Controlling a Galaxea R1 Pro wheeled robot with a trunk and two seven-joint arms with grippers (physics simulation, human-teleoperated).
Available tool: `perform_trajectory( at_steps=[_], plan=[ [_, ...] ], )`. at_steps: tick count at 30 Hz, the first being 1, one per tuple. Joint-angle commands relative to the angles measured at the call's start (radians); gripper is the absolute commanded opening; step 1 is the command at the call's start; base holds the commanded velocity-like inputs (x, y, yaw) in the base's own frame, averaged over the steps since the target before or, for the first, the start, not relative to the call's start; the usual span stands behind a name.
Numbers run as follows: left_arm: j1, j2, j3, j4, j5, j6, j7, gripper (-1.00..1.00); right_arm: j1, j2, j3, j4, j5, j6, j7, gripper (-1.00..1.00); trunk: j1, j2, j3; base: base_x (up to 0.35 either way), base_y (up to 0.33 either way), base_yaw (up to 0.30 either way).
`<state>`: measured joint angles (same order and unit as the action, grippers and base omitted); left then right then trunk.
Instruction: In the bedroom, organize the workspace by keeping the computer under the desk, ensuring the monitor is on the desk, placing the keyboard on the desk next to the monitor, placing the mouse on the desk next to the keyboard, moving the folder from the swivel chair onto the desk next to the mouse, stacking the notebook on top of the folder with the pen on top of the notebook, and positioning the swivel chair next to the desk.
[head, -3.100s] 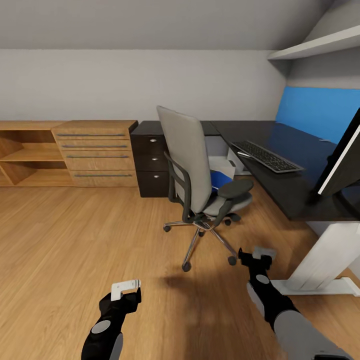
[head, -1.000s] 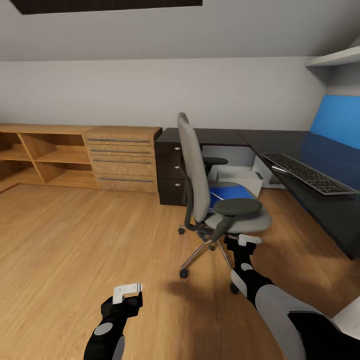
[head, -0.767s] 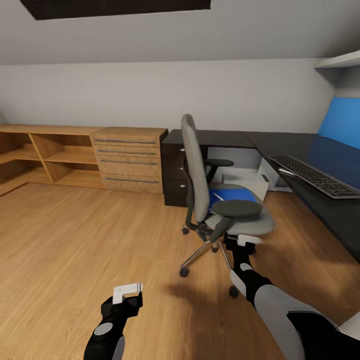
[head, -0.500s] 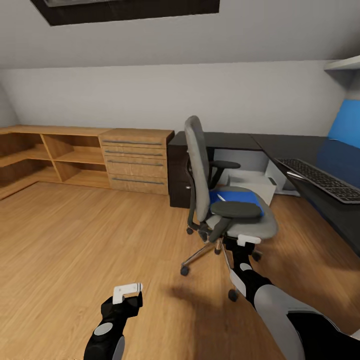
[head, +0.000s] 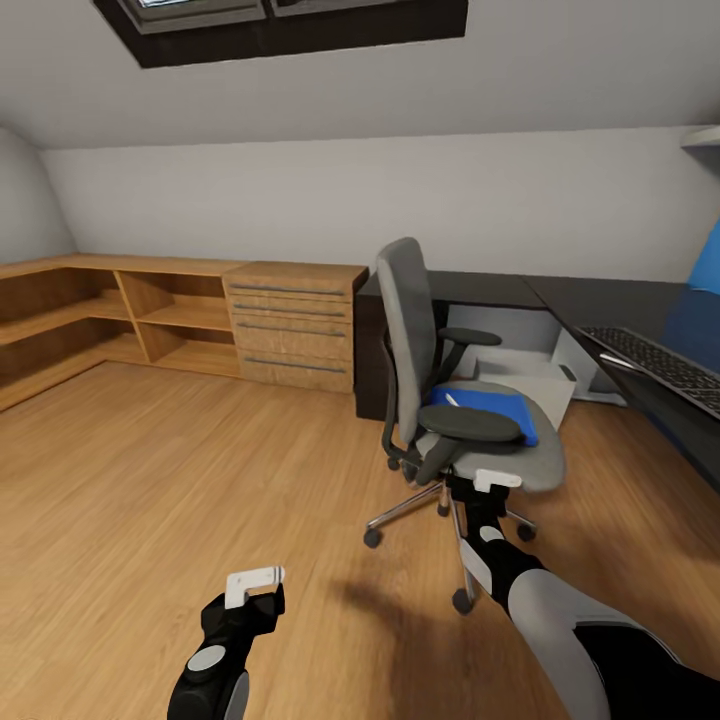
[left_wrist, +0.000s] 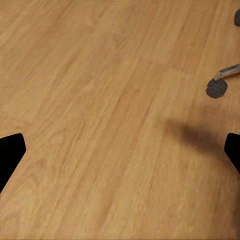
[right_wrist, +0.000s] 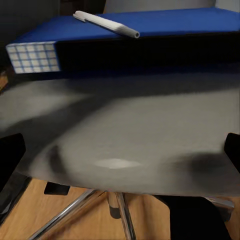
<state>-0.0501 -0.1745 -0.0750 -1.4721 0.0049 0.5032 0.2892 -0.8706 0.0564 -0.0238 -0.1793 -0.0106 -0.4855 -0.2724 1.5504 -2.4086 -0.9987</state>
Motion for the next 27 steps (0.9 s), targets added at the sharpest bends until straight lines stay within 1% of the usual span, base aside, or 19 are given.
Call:
perform_trajectory(
  at_steps=[1,6,14,23,27],
  plan=[
    [-0.001,0.0,-0.001,0.0,0.001,0.004,0.006,1.0,-0.001,0.001,-0.002,0.001,-0.001,-0.004,-0.001,1.0,0.0,0.0,-0.001,0.0,0.0,0.029],
    [-0.001,0.0,0.0,0.001,0.0,0.002,0.007,1.0,-0.001,0.0,-0.002,0.0,-0.001,-0.004,0.0,1.0,0.0,0.0,0.0,0.0,0.0,-0.016],
    [-0.001,0.0,0.0,0.001,-0.001,0.001,0.007,1.0,-0.001,0.0,-0.002,0.0,-0.002,-0.004,0.0,1.0,0.0,0.0,0.008,-0.009,0.0,-0.167],
    [-0.001,0.0,0.0,0.001,-0.002,0.001,0.007,1.0,-0.001,0.0,-0.002,0.001,-0.002,-0.004,0.001,1.0,0.0,0.0,0.017,-0.254,0.0,-0.199],
    [-0.001,0.0,0.0,0.001,-0.001,0.001,0.006,1.0,-0.001,0.0,-0.004,0.001,-0.002,-0.004,0.001,1.0,0.0,0.0,0.021,-0.13,0.0,-0.213]
  ],
)
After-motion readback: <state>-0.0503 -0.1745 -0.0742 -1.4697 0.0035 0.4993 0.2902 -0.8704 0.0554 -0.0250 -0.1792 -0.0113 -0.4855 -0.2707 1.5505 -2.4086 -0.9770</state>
